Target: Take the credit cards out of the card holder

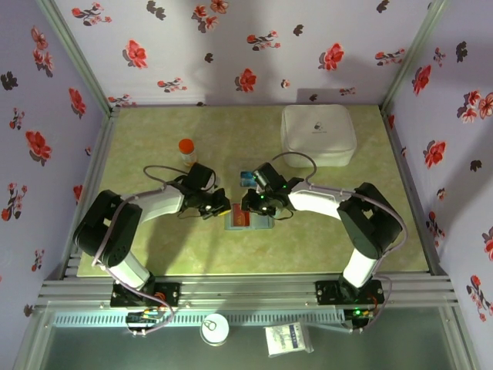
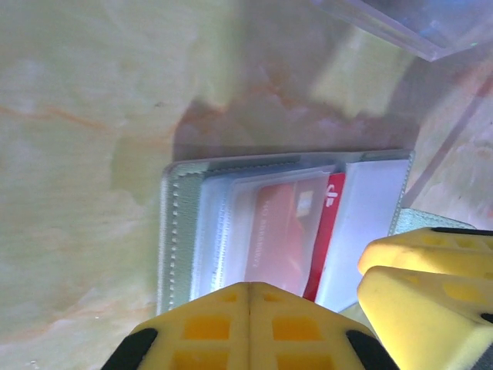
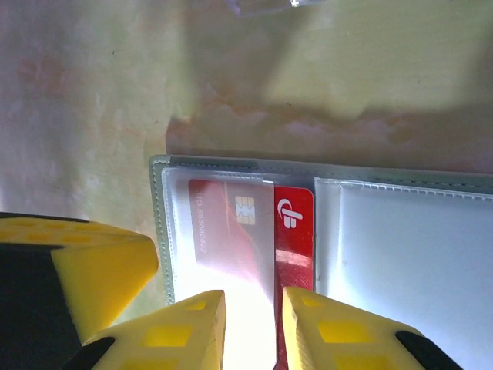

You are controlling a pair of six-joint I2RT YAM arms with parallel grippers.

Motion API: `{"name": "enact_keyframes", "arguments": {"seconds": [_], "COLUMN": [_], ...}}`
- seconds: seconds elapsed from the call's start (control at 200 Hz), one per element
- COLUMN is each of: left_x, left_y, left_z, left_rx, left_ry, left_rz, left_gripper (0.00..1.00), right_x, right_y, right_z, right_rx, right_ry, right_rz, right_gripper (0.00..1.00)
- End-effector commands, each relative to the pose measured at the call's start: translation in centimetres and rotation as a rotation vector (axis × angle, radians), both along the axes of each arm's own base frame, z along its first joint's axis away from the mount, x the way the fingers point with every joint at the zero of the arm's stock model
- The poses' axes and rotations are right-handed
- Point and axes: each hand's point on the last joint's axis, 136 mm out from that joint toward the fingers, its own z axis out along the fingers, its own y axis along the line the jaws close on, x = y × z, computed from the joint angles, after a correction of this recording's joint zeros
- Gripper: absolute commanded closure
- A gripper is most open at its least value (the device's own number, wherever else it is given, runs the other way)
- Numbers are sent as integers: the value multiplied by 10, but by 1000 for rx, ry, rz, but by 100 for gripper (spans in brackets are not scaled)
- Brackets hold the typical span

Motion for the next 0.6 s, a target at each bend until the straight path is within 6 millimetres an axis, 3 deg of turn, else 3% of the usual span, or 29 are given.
{"name": "enact_keyframes", "arguments": {"seconds": [0.0, 0.595], "left_x": [-6, -15], "left_y": [-8, 3], "left_z": [0, -31], "left_rx": [7, 82], "left_ry": [9, 60], "left_rz": [-54, -57], "left_gripper": [100, 100], "right_x": [-4, -9], "right_y": [-6, -1], "right_z": [1, -8], "right_rx": [-23, -1], "right_ry": [-18, 18], "right_rz": [12, 21], "right_gripper": [73, 71]}}
